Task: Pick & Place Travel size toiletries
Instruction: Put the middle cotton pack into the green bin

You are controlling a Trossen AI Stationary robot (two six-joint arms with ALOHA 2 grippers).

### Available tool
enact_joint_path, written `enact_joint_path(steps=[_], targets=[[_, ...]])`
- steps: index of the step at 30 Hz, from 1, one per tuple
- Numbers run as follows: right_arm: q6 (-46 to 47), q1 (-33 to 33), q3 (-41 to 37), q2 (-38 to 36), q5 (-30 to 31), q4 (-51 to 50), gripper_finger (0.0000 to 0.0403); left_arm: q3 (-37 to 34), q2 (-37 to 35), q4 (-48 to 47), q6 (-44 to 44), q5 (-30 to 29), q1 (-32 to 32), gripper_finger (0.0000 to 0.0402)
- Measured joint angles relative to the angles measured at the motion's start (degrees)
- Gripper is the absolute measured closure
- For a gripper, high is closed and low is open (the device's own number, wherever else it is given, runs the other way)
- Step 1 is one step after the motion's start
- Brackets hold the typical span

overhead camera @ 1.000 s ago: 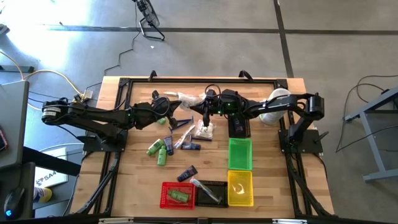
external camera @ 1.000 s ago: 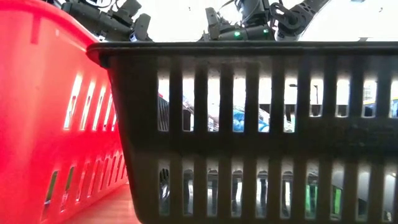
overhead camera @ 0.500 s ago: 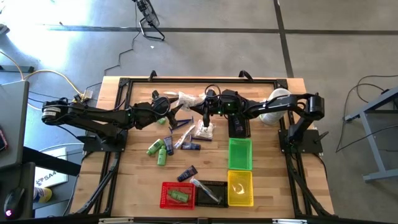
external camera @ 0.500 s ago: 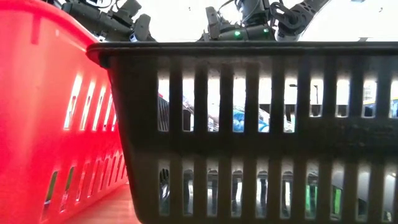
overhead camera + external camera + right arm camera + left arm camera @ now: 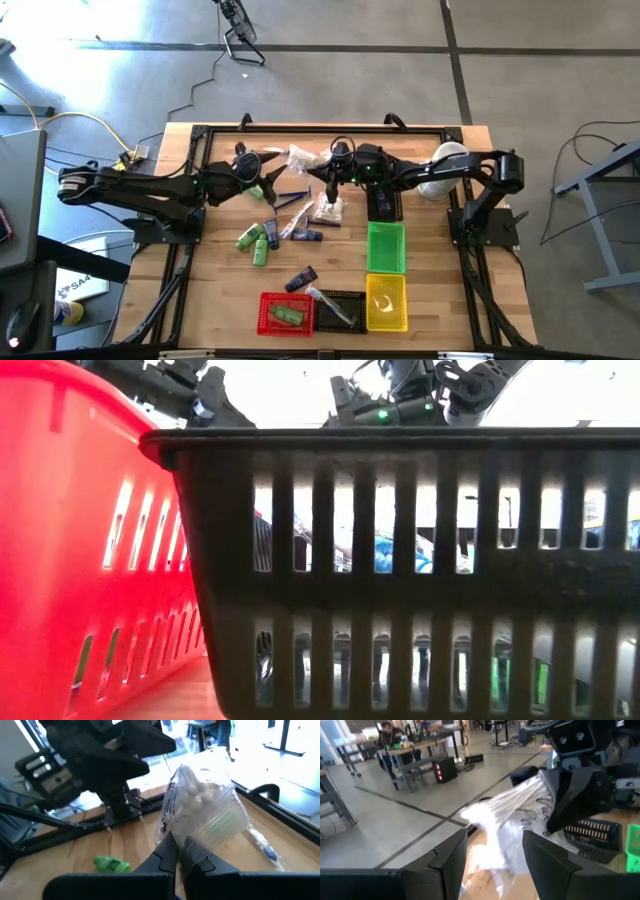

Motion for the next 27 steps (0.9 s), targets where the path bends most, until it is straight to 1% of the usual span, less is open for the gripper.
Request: enact_joint_path(steps=[5, 8, 13, 17, 20, 27], targets=[[-1.46, 0.76, 0.00, -3.32, 0.18, -6.74, 0.0399, 0.00, -2.79, -5.41, -3.92, -0.04, 0.00, 0.0213], [-2.25, 1.33, -0.02, -6.08, 0.43, -11.36, 0.0399, 0.00, -2.96, -6.12, -5.43, -0.04, 0.00, 0.0213], [-3.91, 2.89, 0.00, -11.73, 4.25, -21.44, 0.0399, 0.00, -2.61, -7.04, -5.99, -0.03, 0.00, 0.0213], [-4.04, 4.26, 0.00, -17.57, 7.45, -31.49, 0.0399, -0.02, -2.50, -8.57, -6.92, 0.00, 0.00, 0.0213], [-2.57, 5.36, 0.00, -22.07, 9.26, -39.12, 0.0399, -0.02, -2.46, -9.35, -6.93, 0.00, 0.00, 0.0213], [3.62, 8.26, 0.00, -31.17, 9.14, -54.83, 0.0400, -0.02, -2.48, -9.44, -6.91, 0.00, 0.00, 0.0213]])
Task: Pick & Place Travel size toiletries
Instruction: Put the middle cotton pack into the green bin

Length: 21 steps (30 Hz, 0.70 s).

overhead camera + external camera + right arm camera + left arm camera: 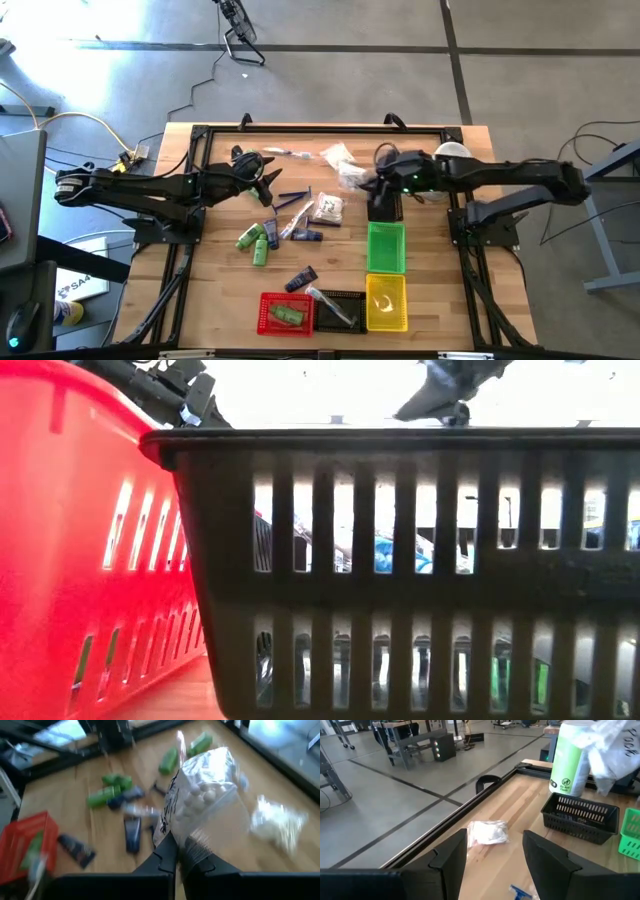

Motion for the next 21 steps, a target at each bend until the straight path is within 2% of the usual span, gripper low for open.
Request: enact_joint_path(steps=[6, 13, 21], targets=[[5.62, 2.32, 0.00, -4.48, -0.07, -13.19, 0.0400, 0.00, 0.00, -0.06, 0.01, 0.00, 0.00, 0.0213], [10.53, 6.21, 0.00, -4.88, -2.78, -25.09, 0.0400, 0.00, 0.00, -0.06, -0.01, 0.00, 0.00, 0.0213], [15.04, 12.00, 0.00, -4.67, -7.96, -28.83, 0.0400, 0.00, 0.00, -0.06, -0.01, 0.00, 0.00, 0.0213]])
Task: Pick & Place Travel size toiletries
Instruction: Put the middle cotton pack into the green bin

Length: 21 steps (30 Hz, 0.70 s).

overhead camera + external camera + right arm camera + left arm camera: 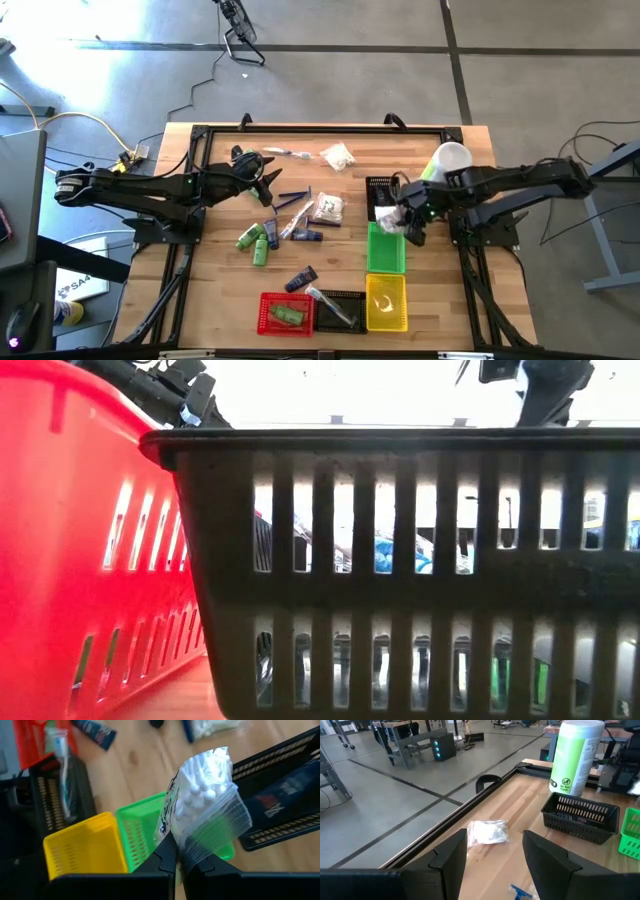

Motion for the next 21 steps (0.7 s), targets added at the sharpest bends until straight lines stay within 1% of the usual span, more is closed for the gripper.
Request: enact_joint_path(steps=[6, 11, 16, 21], targets=[[4.19, 3.71, -0.82, 0.00, 0.06, 0.54, 0.0399, 0.00, 0.00, -0.03, -0.01, 0.00, 0.00, 0.0213], [10.41, 6.53, -6.03, 0.00, 0.44, 3.32, 0.0399, 0.00, 0.00, -0.50, -0.01, 0.02, 0.00, 0.0213], [16.36, 8.94, -12.20, 0.02, -0.17, 9.94, 0.0399, 0.00, 0.00, -0.46, 0.08, 0.02, 0.00, 0.0213], [18.04, 11.33, -14.72, 0.02, 0.40, 15.96, 0.0399, 0.00, 0.00, -0.46, 0.21, 0.02, 0.00, 0.0213]])
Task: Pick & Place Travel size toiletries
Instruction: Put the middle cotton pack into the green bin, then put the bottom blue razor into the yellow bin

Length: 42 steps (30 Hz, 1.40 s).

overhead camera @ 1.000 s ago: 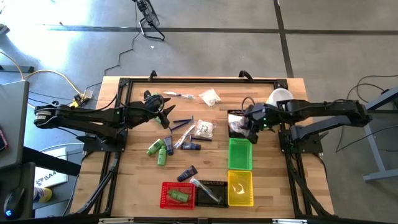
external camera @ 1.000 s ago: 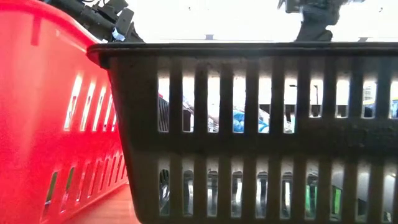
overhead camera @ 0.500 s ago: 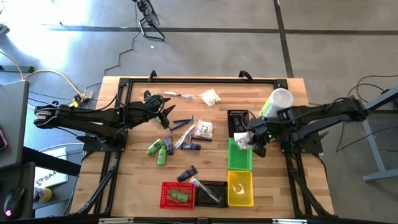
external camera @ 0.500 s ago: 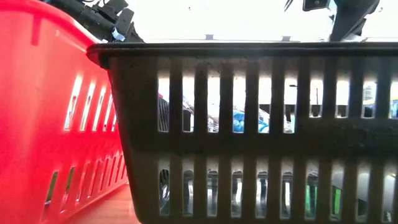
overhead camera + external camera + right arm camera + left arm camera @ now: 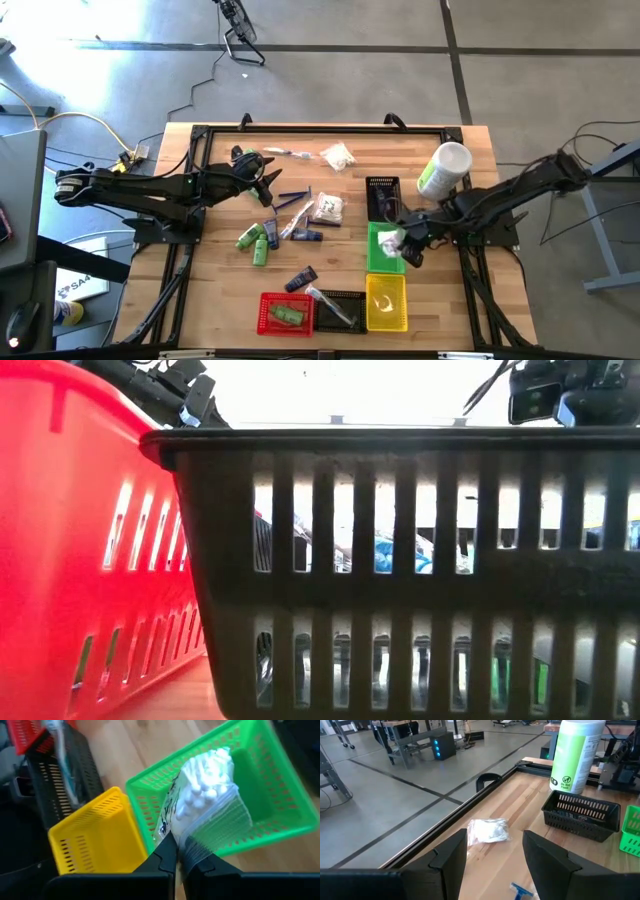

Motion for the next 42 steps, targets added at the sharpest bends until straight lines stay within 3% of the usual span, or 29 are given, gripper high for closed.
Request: enact_joint_path(steps=[14, 29, 42], targets=[[1.49, 1.37, -4.78, 0.00, 2.24, 6.19, 0.0390, 0.00, 0.00, 0.01, 0.00, -0.01, 0.00, 0.0213], [-0.61, 1.14, -4.78, -0.07, 3.01, 6.17, 0.0257, 0.00, 0.00, 0.02, 0.00, 0.00, 0.00, 0.0213], [-4.46, -5.57, -4.69, -7.12, -5.06, 6.09, 0.0284, 0.00, 0.00, 0.09, 0.00, -0.02, 0.00, 0.0213]])
